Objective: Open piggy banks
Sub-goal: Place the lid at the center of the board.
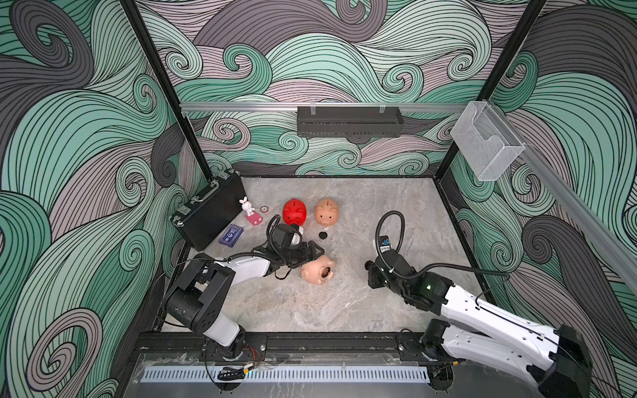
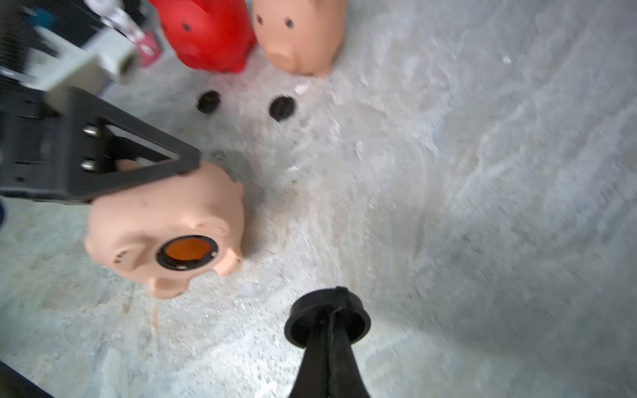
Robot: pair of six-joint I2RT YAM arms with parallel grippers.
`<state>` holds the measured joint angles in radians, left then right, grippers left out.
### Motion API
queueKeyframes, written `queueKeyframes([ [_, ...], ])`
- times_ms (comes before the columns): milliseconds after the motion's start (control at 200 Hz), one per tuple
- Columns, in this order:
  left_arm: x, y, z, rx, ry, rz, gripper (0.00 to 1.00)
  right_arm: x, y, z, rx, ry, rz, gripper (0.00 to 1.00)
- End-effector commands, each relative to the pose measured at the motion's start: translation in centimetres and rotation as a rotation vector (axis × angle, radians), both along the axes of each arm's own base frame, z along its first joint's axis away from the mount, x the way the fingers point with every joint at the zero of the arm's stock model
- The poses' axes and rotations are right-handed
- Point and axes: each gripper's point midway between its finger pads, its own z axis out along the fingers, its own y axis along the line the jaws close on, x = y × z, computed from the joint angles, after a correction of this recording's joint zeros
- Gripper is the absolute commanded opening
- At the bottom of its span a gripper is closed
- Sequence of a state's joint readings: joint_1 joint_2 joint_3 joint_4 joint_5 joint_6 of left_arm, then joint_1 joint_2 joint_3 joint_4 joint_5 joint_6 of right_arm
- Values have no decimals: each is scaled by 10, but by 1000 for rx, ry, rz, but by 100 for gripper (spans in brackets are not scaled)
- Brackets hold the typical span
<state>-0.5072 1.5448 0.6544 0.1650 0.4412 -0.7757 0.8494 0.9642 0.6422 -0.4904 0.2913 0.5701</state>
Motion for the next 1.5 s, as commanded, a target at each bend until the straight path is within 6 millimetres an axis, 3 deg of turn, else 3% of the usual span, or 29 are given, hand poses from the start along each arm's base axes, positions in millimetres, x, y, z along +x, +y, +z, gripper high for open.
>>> queueKeyframes([
  [0, -34, 25, -42, 160, 153, 5, 83, -26, -35, -30, -137, 241, -56, 0],
  [435, -26, 17, -27, 129, 130, -4, 83, -18, -37, -61, -195, 438, -52, 0],
  [881, -24, 13, -21, 114, 120, -10, 83, -8, -33, -94, -244, 508, -48, 0],
  [1066, -24, 12, -18, 105, 116, -14, 83, -9, -33, -101, -255, 527, -48, 21],
  [1176, -24, 11, -14, 100, 111, -16, 83, -8, -34, -95, -243, 505, -56, 25],
  [1326, -22, 10, -5, 93, 96, -16, 83, -2, -30, -66, -149, 393, -77, 28],
  [1491, -18, 8, 10, 80, 72, -16, 83, -5, 9, -31, 123, 290, -17, 30],
])
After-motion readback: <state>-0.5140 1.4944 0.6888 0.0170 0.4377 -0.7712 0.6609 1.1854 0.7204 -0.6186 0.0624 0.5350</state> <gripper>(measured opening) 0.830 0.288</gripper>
